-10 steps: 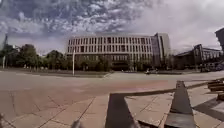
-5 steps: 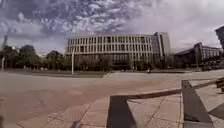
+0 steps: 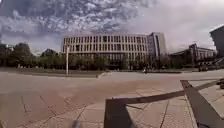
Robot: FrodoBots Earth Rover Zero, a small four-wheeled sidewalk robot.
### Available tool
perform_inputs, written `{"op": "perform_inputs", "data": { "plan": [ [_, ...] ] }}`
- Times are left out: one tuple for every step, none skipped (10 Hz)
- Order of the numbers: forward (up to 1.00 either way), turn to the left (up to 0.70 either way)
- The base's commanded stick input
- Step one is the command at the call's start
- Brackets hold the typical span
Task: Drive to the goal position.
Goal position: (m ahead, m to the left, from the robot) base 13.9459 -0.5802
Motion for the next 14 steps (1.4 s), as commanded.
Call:
{"op": "perform_inputs", "data": {
  "plan": [
    [0.7, -0.24],
    [0.7, -0.24],
    [0.7, -0.24],
    [0.7, -0.24],
    [0.7, -0.24],
    [0.7, -0.07],
    [0.7, 0.0],
    [0.7, 0.0],
    [0.7, 0.0],
    [0.7, 0.0],
    [0.7, 0.0],
    [0.7, 0.0],
    [0.7, 0.0],
    [0.7, 0.0]
  ]
}}
